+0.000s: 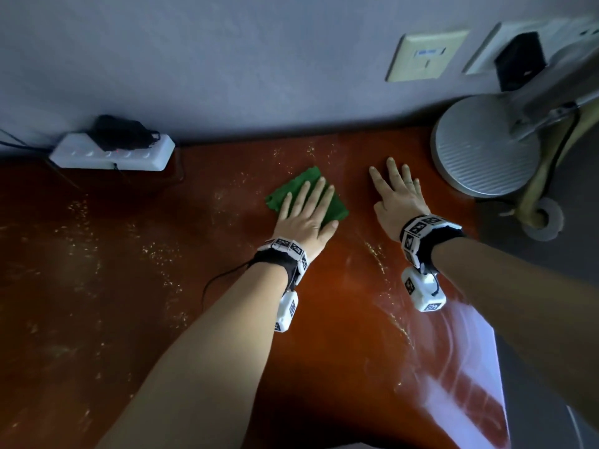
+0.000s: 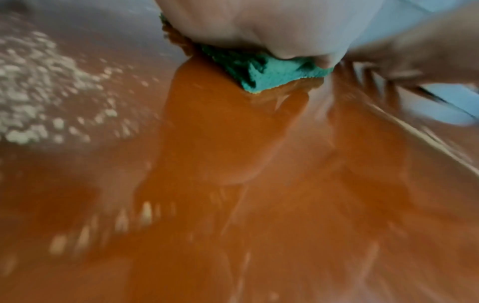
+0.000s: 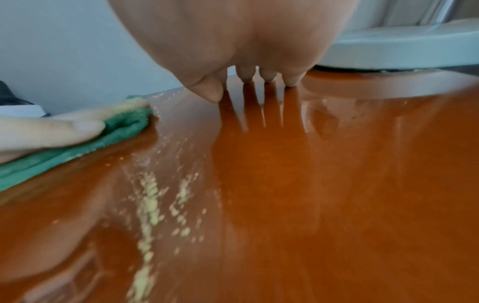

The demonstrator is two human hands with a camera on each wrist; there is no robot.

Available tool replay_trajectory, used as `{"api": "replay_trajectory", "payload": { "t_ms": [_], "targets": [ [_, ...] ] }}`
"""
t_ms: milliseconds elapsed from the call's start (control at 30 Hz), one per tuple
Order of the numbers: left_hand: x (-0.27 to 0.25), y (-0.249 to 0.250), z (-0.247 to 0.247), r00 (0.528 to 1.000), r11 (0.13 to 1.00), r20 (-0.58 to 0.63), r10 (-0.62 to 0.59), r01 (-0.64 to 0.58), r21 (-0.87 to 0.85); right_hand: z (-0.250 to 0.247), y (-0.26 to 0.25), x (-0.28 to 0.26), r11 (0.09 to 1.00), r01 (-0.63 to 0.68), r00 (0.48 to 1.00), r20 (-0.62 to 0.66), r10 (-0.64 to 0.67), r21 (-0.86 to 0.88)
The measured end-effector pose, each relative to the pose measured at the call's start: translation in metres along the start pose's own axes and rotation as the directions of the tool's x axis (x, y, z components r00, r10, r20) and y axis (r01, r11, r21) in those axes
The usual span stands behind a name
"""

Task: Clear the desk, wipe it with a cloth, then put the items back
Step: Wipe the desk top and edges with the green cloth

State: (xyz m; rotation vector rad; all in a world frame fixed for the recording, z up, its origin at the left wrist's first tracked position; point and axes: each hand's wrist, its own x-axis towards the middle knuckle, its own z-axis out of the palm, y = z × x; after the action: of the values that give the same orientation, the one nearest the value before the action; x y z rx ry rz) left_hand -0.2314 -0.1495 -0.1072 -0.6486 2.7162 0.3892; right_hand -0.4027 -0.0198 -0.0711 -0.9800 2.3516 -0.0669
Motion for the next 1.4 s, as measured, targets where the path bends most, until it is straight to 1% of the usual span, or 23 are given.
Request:
{"api": "replay_trajectory", "payload": {
  "t_ms": [100, 167, 233, 300, 333, 400, 500, 567, 633, 733, 767, 800, 900, 967, 1033, 1133, 1167, 1233, 1300, 1367, 1400],
  "targets": [
    [0.019, -0.036, -0.015, 0.989, 0.987, -0.022, -0.148, 0.146, -0.064, -0.005, 0.005, 0.011, 1.0, 0.02, 1.0, -0.003, -0.02, -0.017],
    [0.03, -0.052, -0.023, 0.976, 0.975, -0.029, -0.214, 0.212, -0.062, -0.006, 0.008, 0.013, 0.999, 0.04, 0.999, -0.005, -0.04, -0.009],
    [0.041, -0.053, -0.027, 0.961, 0.961, -0.04, -0.273, 0.271, -0.048, -0.007, 0.011, 0.014, 0.998, 0.054, 0.998, -0.013, -0.054, 0.008],
    [0.051, -0.041, -0.028, 0.941, 0.941, -0.053, -0.336, 0.332, -0.068, -0.007, 0.014, 0.015, 0.998, 0.062, 0.998, -0.024, -0.062, 0.01],
    [0.057, -0.033, -0.029, 0.936, 0.936, -0.058, -0.347, 0.342, -0.08, -0.008, 0.014, 0.015, 0.998, 0.062, 0.998, -0.028, -0.062, 0.007],
    [0.071, -0.015, -0.033, 0.952, 0.952, -0.05, -0.303, 0.299, -0.07, -0.009, 0.014, 0.017, 0.998, 0.057, 0.998, -0.025, -0.057, -0.002],
    [0.09, 0.014, -0.037, 0.986, 0.988, -0.049, -0.157, 0.157, -0.003, -0.009, 0.014, 0.017, 0.998, 0.055, 0.998, -0.017, -0.056, -0.013],
    [0.096, 0.029, -0.036, 0.994, 0.996, -0.049, -0.093, 0.094, 0.007, -0.009, 0.013, 0.017, 0.998, 0.059, 0.998, -0.01, -0.06, -0.02],
    [0.098, 0.031, -0.036, 0.997, 0.999, -0.06, -0.054, 0.055, 0.002, -0.01, 0.014, 0.016, 0.998, 0.059, 0.998, -0.002, -0.059, -0.023],
    [0.099, 0.005, -0.041, 0.999, 0.999, -0.037, 0.025, -0.024, 0.024, -0.011, 0.016, 0.016, 0.998, 0.06, 0.998, 0.0, -0.06, -0.021],
    [0.097, -0.008, -0.042, 0.999, 1.0, -0.033, 0.017, -0.017, 0.02, -0.011, 0.016, 0.016, 0.998, 0.059, 0.998, 0.003, -0.059, -0.018],
    [0.093, -0.024, -0.042, 0.999, 1.0, -0.037, -0.025, 0.026, 0.009, -0.011, 0.016, 0.016, 0.998, 0.061, 0.998, 0.008, -0.061, -0.014],
    [0.074, -0.077, -0.043, 0.969, 0.974, -0.1, -0.224, 0.223, -0.028, -0.011, 0.016, 0.015, 0.998, 0.06, 0.998, 0.014, -0.06, -0.009],
    [0.061, -0.1, -0.045, 0.966, 0.968, -0.073, -0.249, 0.25, 0.006, -0.011, 0.015, 0.015, 0.998, 0.056, 0.998, 0.012, -0.056, -0.019],
    [0.059, -0.102, -0.045, 0.965, 0.965, -0.038, -0.258, 0.259, 0.029, -0.01, 0.014, 0.014, 0.998, 0.053, 0.999, 0.009, -0.053, -0.032],
    [0.071, -0.074, -0.044, 0.941, 0.943, -0.057, -0.332, 0.331, -0.032, -0.009, 0.014, 0.013, 0.999, 0.052, 0.999, 0.008, -0.052, -0.008],
    [0.077, -0.06, -0.044, 0.95, 0.951, -0.053, -0.309, 0.308, -0.024, -0.009, 0.014, 0.013, 0.999, 0.052, 0.999, 0.01, -0.052, 0.001],
    [0.086, -0.031, -0.044, 0.979, 0.979, -0.021, -0.203, 0.203, 0.013, -0.011, 0.016, 0.013, 0.998, 0.054, 0.998, 0.022, -0.055, 0.01],
    [0.085, -0.006, -0.043, 0.989, 0.989, -0.003, -0.145, 0.145, 0.014, -0.011, 0.018, 0.013, 0.998, 0.057, 0.998, 0.033, -0.057, 0.006],
    [0.077, -0.002, -0.038, 0.995, 0.994, -0.001, -0.103, 0.102, 0.029, -0.011, 0.019, 0.01, 0.999, 0.053, 0.997, 0.049, -0.053, 0.003],
    [0.071, -0.009, -0.037, 0.998, 0.997, 0.006, -0.059, 0.059, 0.057, -0.011, 0.02, 0.007, 0.999, 0.049, 0.997, 0.055, -0.049, 0.007]
  ]
}}
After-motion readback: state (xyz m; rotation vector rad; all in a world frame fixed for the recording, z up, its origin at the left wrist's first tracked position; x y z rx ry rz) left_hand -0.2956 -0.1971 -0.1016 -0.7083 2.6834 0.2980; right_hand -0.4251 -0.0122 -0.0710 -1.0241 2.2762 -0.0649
